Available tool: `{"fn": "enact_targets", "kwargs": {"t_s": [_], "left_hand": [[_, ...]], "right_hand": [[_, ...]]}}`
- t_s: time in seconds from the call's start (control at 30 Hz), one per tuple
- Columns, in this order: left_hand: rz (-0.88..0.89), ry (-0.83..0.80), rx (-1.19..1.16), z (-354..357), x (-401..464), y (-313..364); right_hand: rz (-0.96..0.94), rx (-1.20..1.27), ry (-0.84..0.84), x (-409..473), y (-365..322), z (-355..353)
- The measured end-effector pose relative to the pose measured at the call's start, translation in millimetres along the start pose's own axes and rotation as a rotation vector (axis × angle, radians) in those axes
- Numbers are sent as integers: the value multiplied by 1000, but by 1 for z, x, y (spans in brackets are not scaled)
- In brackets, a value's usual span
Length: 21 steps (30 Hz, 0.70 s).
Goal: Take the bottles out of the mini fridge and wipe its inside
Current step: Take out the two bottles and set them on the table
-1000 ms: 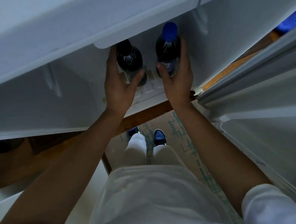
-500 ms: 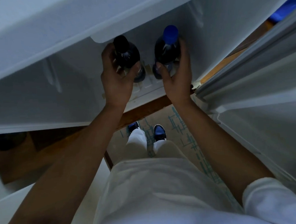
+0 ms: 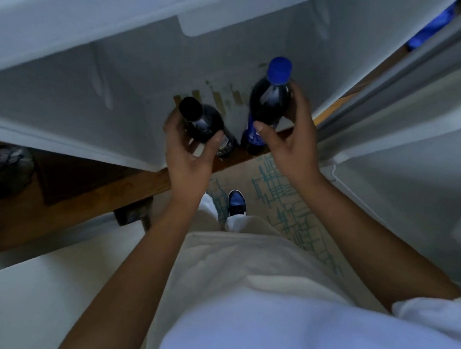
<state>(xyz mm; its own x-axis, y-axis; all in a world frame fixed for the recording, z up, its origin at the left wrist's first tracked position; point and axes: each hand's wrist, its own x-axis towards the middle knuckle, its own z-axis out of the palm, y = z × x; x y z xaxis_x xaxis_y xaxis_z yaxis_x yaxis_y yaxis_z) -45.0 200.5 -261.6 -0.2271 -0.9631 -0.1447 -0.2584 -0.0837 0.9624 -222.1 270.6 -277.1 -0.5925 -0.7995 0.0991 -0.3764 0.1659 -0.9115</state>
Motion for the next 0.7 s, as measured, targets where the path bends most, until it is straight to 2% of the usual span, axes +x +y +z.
{"fn": "enact_targets", "kwargs": {"t_s": [0.33,0.57,0.7], "left_hand": [[-154,3,-89,-90,-62,-16],[-215,37,-116,-169,-85,-20],[-242,70,-140,-214,-93,-29]], "right_hand": [[-19,16,-394,-35,-21,19],[-92,-49,-827,-59,-47,63],[-88,12,-924,-70,-66,98]]}}
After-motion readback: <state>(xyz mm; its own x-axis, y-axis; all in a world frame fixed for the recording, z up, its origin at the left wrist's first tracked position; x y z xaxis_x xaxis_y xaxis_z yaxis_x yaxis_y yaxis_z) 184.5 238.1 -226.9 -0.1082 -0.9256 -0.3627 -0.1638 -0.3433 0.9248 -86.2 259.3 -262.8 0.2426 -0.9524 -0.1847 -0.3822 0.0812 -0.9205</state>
